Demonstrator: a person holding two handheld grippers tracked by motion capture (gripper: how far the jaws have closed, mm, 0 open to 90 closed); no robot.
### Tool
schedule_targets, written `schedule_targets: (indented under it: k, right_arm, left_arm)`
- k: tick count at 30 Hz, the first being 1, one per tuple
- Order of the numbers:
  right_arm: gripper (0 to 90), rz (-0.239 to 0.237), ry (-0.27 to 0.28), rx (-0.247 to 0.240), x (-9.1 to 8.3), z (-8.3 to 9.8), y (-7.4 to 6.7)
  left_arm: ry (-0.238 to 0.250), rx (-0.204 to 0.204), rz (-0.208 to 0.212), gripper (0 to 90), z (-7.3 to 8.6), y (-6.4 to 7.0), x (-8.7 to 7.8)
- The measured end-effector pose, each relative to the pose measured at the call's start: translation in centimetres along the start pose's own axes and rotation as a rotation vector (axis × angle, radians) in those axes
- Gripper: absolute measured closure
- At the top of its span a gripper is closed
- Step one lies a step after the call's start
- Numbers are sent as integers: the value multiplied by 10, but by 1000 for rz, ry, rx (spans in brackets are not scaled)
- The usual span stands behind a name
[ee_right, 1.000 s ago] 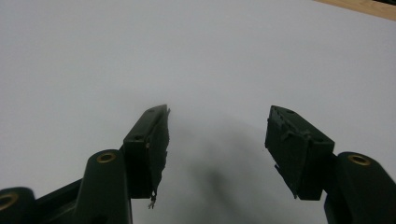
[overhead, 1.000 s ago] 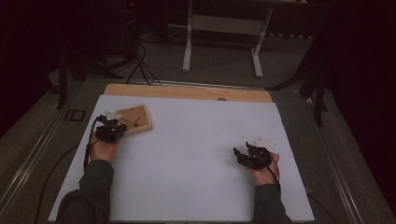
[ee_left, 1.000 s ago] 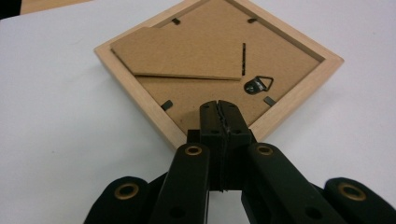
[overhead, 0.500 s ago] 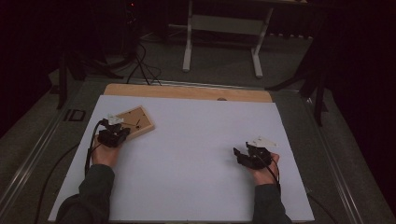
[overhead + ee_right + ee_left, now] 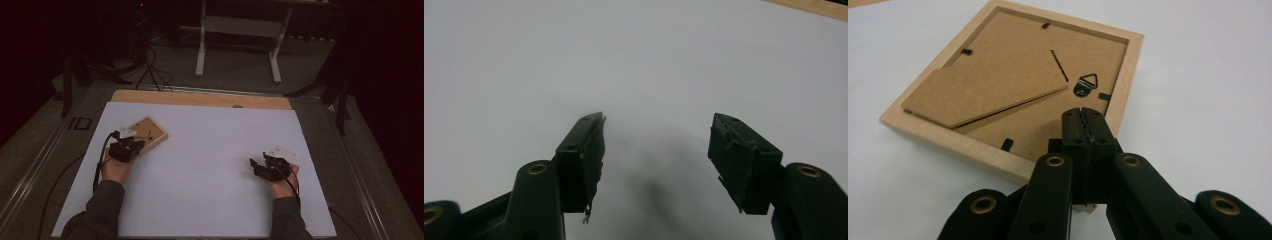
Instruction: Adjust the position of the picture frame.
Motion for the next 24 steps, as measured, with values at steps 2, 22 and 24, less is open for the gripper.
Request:
schedule_targets:
  k: [2, 22, 24]
  right_arm:
    - [387, 0, -1, 1, 0, 0, 0]
    - [387, -3, -2, -3, 1, 0, -1]
    - [387, -3, -2, -4, 1, 0, -1]
  left_arm:
    - [2, 4, 8, 896, 0, 3, 0]
    - [26, 14, 87, 896, -6, 43, 7]
    - [32, 9, 94, 897, -7, 47, 8]
Point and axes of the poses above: each handheld gripper's, and its own axes: x roughly forward along the jaws, z roughly out of its underside, y roughly to its right, the point moved 7 cm from there along x, roughly forward along the jaws, and after that the axes turned 4 degrees about x, right-handed, at the moved point
